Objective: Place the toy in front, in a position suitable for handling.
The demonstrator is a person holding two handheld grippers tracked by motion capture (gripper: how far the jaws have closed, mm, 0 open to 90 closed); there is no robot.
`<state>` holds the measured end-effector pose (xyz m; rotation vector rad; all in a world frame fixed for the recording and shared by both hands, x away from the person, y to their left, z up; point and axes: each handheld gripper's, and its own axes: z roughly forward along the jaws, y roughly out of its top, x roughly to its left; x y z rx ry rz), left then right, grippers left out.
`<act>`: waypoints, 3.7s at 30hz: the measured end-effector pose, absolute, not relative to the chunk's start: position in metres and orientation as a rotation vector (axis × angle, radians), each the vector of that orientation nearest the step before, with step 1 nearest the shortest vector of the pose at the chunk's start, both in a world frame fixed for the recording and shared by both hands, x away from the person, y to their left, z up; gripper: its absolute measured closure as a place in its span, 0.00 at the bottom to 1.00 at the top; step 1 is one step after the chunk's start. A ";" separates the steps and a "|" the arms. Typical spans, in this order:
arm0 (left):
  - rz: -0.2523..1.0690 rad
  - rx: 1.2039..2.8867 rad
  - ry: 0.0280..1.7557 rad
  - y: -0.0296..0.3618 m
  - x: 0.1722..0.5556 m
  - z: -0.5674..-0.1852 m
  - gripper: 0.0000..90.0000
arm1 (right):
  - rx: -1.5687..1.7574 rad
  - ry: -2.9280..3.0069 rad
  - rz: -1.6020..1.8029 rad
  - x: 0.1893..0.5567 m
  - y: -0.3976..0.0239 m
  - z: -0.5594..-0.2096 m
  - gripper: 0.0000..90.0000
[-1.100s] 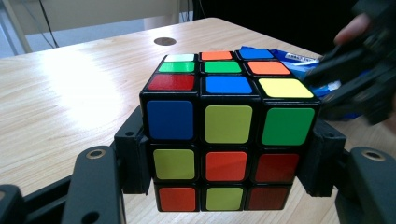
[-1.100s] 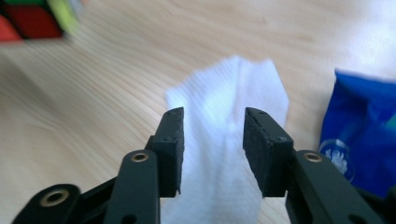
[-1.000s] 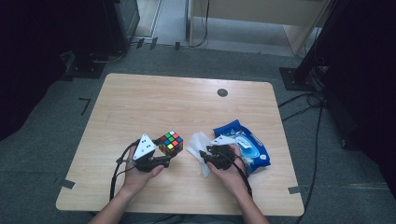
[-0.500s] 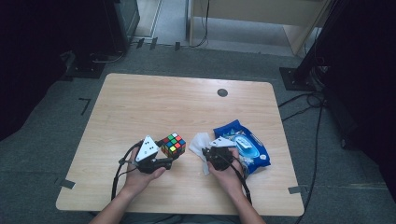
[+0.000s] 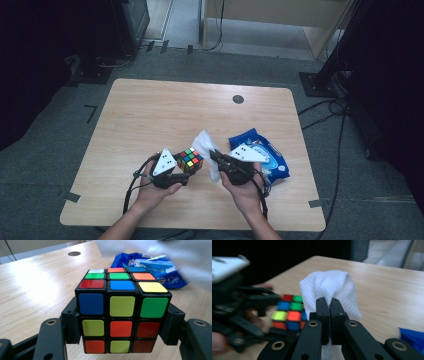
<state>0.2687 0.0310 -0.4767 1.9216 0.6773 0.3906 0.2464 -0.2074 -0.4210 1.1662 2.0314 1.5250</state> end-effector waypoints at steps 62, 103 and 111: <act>0.376 1.904 0.629 0.026 0.260 -0.466 0.38 | 1.192 2.055 1.342 0.261 -0.201 -0.461 0.99; 0.443 1.953 0.611 0.016 0.256 -0.469 0.38 | 1.500 2.169 1.483 0.258 -0.168 -0.443 0.38; 0.447 1.980 0.610 0.013 0.256 -0.470 0.37 | 1.289 2.201 1.275 0.250 -0.155 -0.437 0.38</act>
